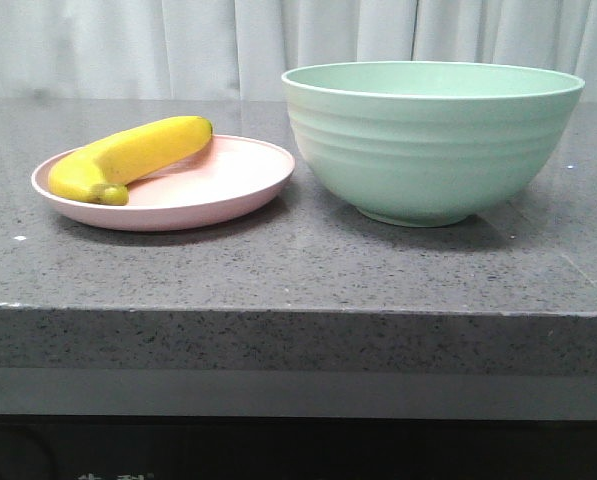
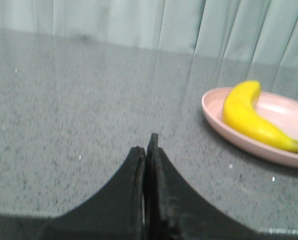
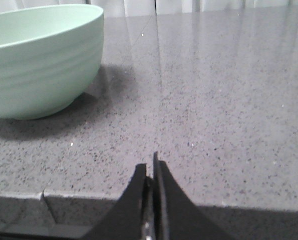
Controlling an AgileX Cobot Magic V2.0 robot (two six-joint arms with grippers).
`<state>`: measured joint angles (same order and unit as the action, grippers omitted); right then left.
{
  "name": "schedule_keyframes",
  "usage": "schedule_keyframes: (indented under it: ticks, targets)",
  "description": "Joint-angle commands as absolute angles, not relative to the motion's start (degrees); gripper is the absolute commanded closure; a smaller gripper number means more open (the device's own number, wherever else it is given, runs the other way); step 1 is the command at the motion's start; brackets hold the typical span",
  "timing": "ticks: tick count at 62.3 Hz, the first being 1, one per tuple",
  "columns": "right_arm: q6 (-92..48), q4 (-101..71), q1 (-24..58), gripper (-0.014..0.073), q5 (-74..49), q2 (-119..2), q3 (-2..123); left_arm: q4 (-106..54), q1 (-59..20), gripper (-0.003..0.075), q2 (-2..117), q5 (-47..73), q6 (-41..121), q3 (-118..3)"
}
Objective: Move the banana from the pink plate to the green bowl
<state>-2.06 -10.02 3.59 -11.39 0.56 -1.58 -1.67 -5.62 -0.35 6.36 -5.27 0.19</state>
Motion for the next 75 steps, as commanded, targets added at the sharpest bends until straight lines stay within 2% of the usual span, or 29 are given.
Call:
schedule_keyframes:
  ticks: [1, 12, 25, 36, 39, 41, 45, 48, 53, 57, 60, 65, 75]
  targets:
    - [-2.4, -9.7, 3.2, 0.0663, -5.4, 1.9, -0.7, -1.9, -5.6, 0.0739, -1.3, 0.0, -5.8, -1.5]
    - [-2.4, -9.5, 3.2, 0.066, -7.3, 0.1, 6.3, -1.9, -5.6, 0.0739, 4.7, 4.8, -5.8, -10.0]
    - [-2.4, -9.0, 3.2, 0.066, -10.2, -13.2, 20.1, -1.6, -5.6, 0.0739, 20.6, 5.4, -5.8, -22.8]
    - [-2.4, -7.1, 3.2, 0.066, -9.2, -21.5, 24.8, -1.5, -5.6, 0.0736, 29.2, 4.8, -5.8, -27.8]
    - [-2.4, -7.1, 3.2, 0.066, -8.6, -22.4, 24.9, -1.5, -5.6, 0.0715, 29.7, 4.6, -5.8, -28.0]
    - [-2.4, -7.1, 3.2, 0.0653, -8.5, -22.6, 24.9, -1.5, -5.6, 0.0673, 29.9, 4.5, -5.8, -28.0]
    - [-2.4, -7.1, 3.2, 0.0584, -8.3, -22.5, 24.9, -1.5, -5.6, 0.0541, 29.9, 4.5, -5.8, -27.9]
    - [-2.4, -7.1, 3.2, 0.0482, -8.2, -22.5, 24.9, -1.5, -5.6, 0.0372, 29.9, 4.5, -5.8, -27.9]
    - [-2.4, -7.0, 3.2, 0.0209, -8.1, -22.5, 24.9, -1.5, -5.6, 0.0127, 29.9, 4.2, -5.8, -27.9]
    - [-2.4, -7.0, 3.2, 0.0031, -8.1, -22.5, 24.9, -1.5, -5.6, 0.002, 29.9, 4.0, -5.8, -27.9]
    - [-2.4, -7.0, 3.2, -0.0069, -8.1, -22.5, 24.9, -2.1, -5.6, 0.0021, 29.9, 3.5, -5.8, -27.9]
    - [-2.4, -7.1, 3.2, -0.005, -8.1, -22.5, 24.9, -3.6, -5.7, 0.006, 30.0, 4.5, -5.8, -28.4]
    - [-2.4, -7.1, 3.2, -0.0048, -8.1, -22.5, 24.9, -3.6, -10.3, 0.009, 37.2, 15.9, -3.8, -36.2]
